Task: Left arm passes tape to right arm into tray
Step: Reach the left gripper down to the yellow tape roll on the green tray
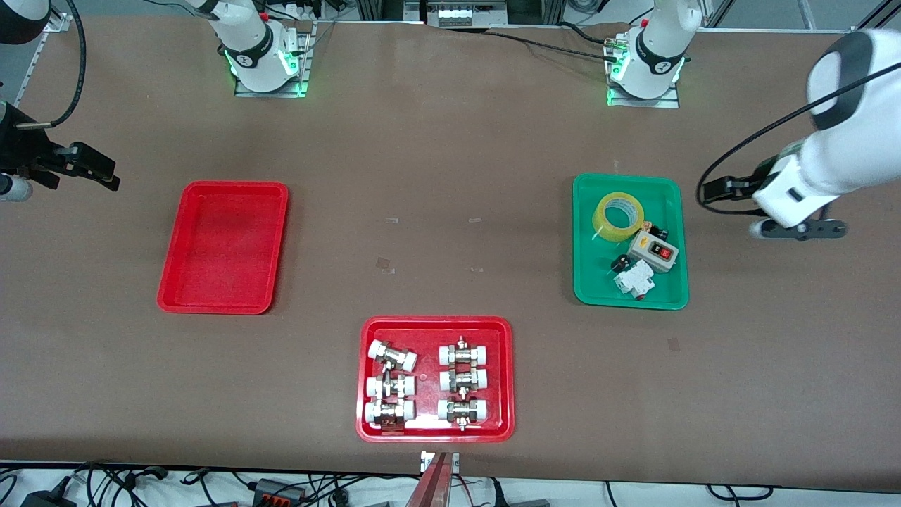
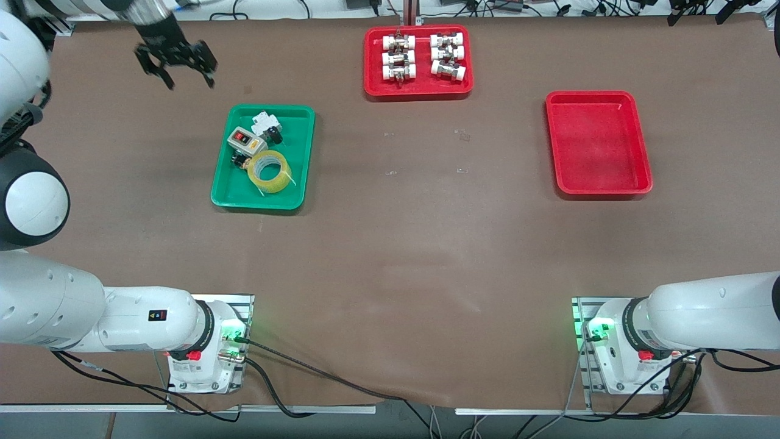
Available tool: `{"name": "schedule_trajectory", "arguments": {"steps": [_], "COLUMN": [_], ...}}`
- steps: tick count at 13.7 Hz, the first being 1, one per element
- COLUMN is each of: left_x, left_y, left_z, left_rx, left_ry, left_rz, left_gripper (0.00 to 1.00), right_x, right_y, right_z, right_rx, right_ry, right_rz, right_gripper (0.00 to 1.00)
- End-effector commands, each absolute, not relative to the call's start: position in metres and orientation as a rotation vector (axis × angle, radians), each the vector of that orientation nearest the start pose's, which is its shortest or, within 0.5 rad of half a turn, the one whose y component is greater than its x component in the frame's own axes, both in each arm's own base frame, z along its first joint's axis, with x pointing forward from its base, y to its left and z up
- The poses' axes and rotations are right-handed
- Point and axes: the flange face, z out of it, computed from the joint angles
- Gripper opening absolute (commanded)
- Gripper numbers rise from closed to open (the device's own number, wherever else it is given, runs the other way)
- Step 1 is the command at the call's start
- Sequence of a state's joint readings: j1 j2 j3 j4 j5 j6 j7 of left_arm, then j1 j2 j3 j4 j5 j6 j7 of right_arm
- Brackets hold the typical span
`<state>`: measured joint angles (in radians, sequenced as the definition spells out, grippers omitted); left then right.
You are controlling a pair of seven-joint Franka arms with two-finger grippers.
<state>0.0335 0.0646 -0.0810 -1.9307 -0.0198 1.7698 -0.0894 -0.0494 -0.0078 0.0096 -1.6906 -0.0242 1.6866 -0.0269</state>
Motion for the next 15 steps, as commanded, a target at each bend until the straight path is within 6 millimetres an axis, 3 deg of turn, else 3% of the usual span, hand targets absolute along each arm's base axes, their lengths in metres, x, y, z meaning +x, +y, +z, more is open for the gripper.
{"name": "schedule_trajectory", "arguments": {"steps": [1, 6, 12, 14, 15], "left_x": [0.517, 0.497, 0.462, 0.457, 0.457], "left_y": [-0.046, -0.082, -0.087, -0.086, -0.084], "left_z": [0.375, 0.277, 0.209, 0.198, 0.195], "left_rx": [-3.129, -3.112, -3.109, -3.111, -3.109], "left_ry": [-0.180, -0.237, -0.221, -0.225, -0.235], "left_rz": [0.338, 0.394, 0.405, 0.412, 0.420], "left_gripper": [1.00, 1.00, 1.00, 0.90, 0.76], "right_x": [0.556, 0.559, 0.559, 0.559, 0.559], "right_y": [-0.023, -0.027, -0.029, -0.029, -0.026], "right_z": [0.583, 0.577, 0.576, 0.576, 0.577], "right_rx": [-3.163, -3.164, -3.165, -3.165, -3.164], "right_ry": [0.011, 0.013, 0.017, 0.022, 0.018], "right_rz": [0.004, 0.018, 0.021, 0.023, 0.023], "right_gripper": [1.00, 1.00, 1.00, 1.00, 1.00]}}
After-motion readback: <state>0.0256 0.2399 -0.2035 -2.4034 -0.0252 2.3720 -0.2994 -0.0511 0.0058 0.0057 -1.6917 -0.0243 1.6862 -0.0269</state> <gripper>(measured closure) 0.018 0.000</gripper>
